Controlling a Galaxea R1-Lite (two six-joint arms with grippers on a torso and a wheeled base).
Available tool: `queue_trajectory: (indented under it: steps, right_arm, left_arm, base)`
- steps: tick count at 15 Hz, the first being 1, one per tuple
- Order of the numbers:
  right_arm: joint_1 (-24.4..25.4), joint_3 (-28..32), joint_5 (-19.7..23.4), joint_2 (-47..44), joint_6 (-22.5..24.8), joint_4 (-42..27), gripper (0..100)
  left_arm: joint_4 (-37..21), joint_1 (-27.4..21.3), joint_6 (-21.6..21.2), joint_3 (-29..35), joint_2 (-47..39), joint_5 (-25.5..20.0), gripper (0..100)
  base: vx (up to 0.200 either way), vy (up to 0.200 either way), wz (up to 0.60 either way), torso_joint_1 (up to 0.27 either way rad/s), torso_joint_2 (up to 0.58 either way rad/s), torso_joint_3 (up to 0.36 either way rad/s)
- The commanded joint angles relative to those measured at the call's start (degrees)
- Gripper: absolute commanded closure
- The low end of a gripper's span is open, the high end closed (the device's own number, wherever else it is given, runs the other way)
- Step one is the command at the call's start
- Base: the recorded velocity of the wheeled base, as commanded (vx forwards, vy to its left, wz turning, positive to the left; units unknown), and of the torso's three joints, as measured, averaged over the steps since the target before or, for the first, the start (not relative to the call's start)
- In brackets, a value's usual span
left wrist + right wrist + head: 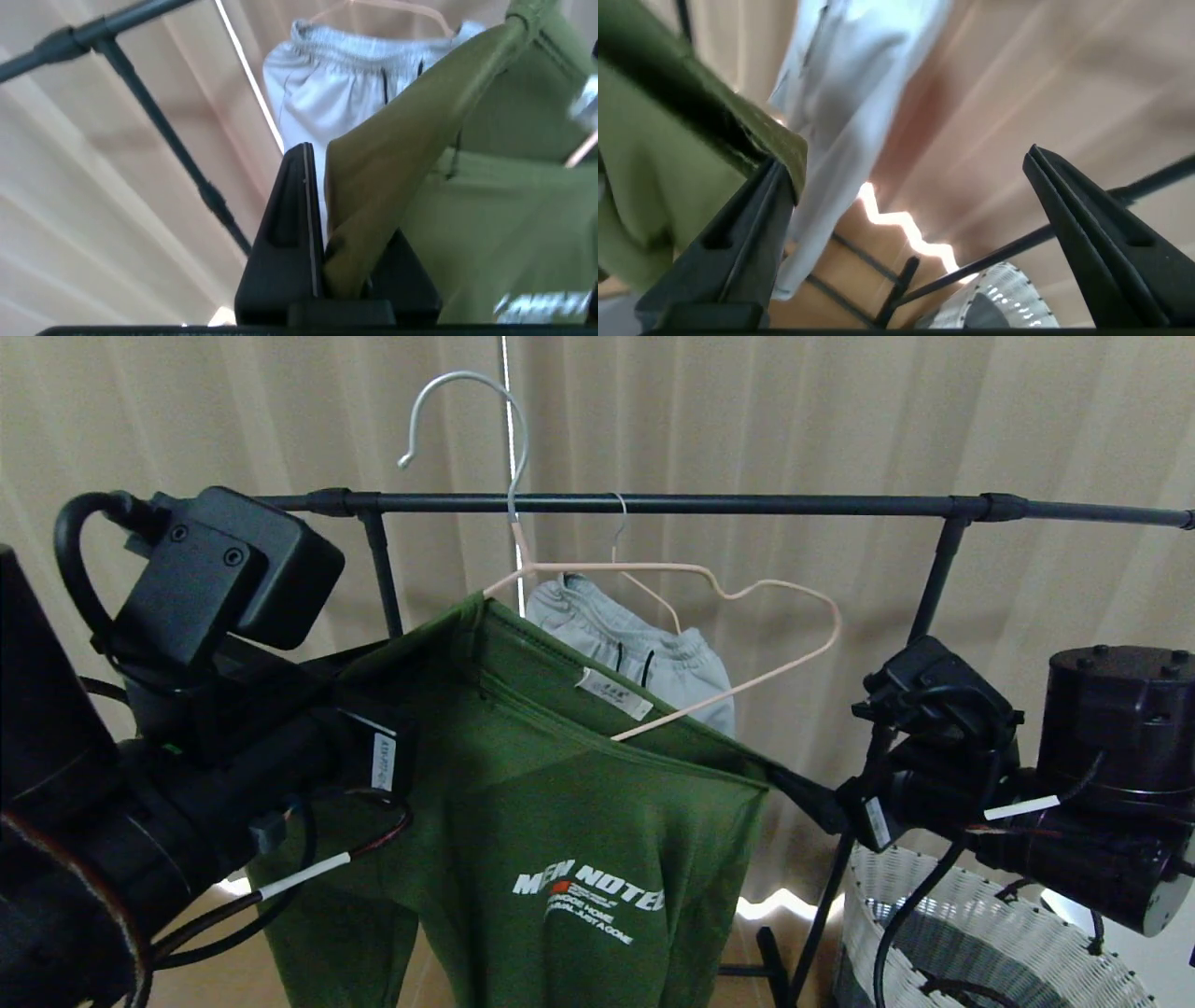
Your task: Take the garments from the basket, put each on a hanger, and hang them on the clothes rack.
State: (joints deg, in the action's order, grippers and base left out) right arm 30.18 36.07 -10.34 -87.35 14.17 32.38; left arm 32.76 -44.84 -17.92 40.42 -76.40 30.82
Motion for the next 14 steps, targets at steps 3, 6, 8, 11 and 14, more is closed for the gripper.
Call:
queue_trajectory:
  steps: [3, 6, 8, 11, 14]
  right_arm:
    - [-3.29, 5.5, 0.05, -0.55, 0.07, -0.39, 0]
    - [-4.08, 7.08, 0.05, -0.63, 0.07, -0.47, 0]
    - [-4.17, 7.87, 0.05, -0.37, 0.07, -0.47, 0]
    - [-4.34, 8.05, 0.05, -0.11, 0.16, -0.47, 0]
    - [-5.22, 9.19, 0.14, -0.19, 0.42, -0.47, 0]
  left_arm:
    - [-0.94, 0.01, -1.15, -3.95, -0.15, 0.03, 100]
    - [-1.29, 0.1, -2.21, -5.88, -0.59, 0.12, 100]
    - [-1.38, 3.0, -4.93, -7.38, -0.68, 0.21, 100]
    - [-1.29, 7.31, -6.86, -8.43, -0.77, 0.12, 100]
    - [-1.29, 7.31, -6.78, -8.43, -0.77, 0.12, 100]
  base:
    - [0.0, 0.0, 0.0, 0.0, 0.0, 0.0]
    - [0.0, 0.0, 0.0, 0.0, 0.0, 0.0]
    - [0.0, 0.0, 0.0, 0.0, 0.0, 0.0]
    - [0.0, 0.0, 0.0, 0.0, 0.0, 0.0]
    - [0.0, 0.0, 0.0, 0.0, 0.0, 0.0]
